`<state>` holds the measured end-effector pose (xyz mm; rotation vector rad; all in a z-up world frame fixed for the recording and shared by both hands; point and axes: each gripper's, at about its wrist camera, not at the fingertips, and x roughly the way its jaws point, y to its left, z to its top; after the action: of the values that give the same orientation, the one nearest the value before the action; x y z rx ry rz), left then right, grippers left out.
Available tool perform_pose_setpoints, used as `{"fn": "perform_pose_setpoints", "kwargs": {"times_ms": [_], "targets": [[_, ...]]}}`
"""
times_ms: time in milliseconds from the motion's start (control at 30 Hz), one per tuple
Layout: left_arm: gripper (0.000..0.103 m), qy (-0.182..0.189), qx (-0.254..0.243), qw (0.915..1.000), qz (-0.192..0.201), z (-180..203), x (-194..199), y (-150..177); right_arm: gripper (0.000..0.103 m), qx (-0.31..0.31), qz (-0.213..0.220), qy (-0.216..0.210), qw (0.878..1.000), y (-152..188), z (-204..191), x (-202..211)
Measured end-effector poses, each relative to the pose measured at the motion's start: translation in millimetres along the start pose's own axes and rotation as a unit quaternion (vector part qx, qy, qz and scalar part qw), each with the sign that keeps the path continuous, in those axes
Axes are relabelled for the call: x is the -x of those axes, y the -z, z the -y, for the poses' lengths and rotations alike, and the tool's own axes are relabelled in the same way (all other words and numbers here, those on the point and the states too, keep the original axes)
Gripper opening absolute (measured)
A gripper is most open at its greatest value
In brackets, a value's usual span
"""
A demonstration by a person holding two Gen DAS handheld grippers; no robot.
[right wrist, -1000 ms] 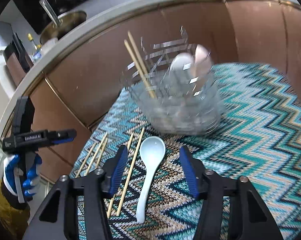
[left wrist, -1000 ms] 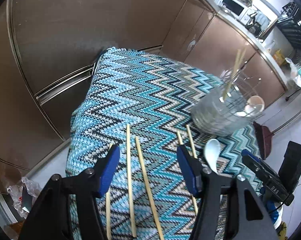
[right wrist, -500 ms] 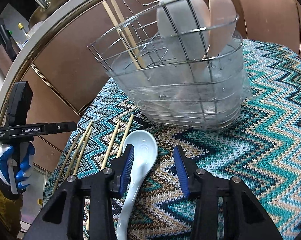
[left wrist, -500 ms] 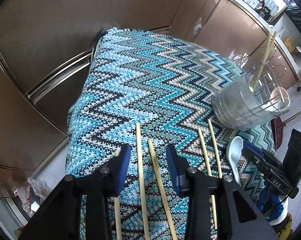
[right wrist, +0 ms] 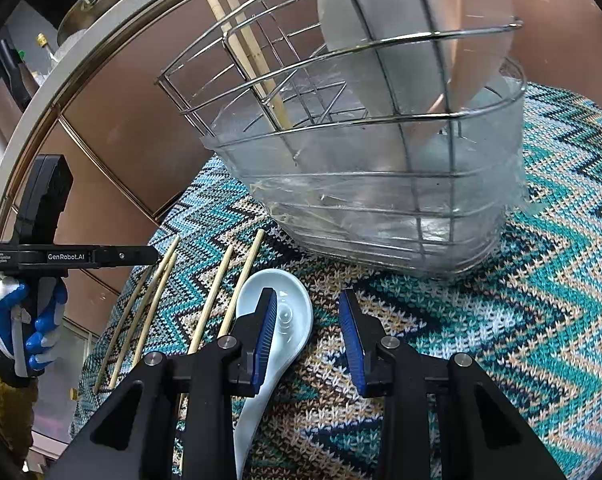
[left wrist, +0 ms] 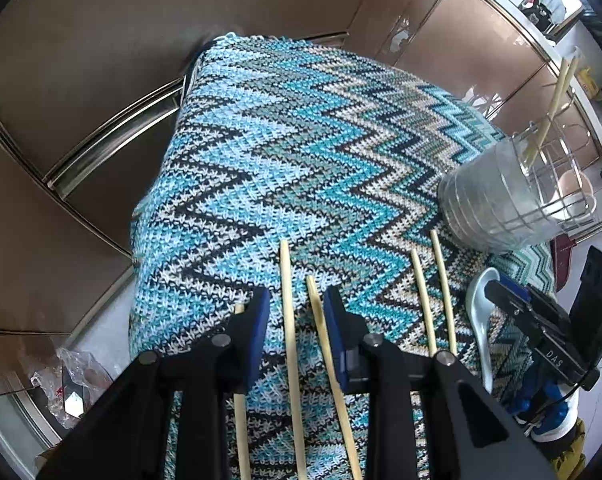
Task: Organize utensils
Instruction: 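Grasp a third chopstick with the left tool while the right tool grasps a white spoon, then lower the chopstick into the wire basket with the left tool while the right tool drops the spoon in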
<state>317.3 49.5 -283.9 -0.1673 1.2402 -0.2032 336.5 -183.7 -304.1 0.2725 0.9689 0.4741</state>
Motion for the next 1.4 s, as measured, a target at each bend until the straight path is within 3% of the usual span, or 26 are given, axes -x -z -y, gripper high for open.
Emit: {"fn": "perform_pose_setpoints", "kwargs": {"times_ms": [467,667,1100,1267,1400], "targets": [[0.022,0.010,0.016,0.9995,-0.024,-7,-15,-2,0.028,0.010,-0.012,-0.003,1.000,-2,-2,-13],[0.022,0.019,0.025,0.9992,-0.024,-14,-12,-1,0.015,0.013,-0.016,-0.008,1.000,-2,-3,-17],[0.022,-0.003,-0.003,0.9991,-0.041,-7,-18,-5,0.015,0.026,-0.021,-0.010,0.999,-2,-5,-18],[0.008,-0.006,0.005,0.9994,-0.032,-8,-17,-3,0.008,0.033,-0.014,-0.012,0.999,0,-7,-13],[0.005,0.000,0.007,0.9999,-0.013,-6,-5,0,0.007,0.038,-0.007,-0.004,0.999,4,-9,-2]]}}
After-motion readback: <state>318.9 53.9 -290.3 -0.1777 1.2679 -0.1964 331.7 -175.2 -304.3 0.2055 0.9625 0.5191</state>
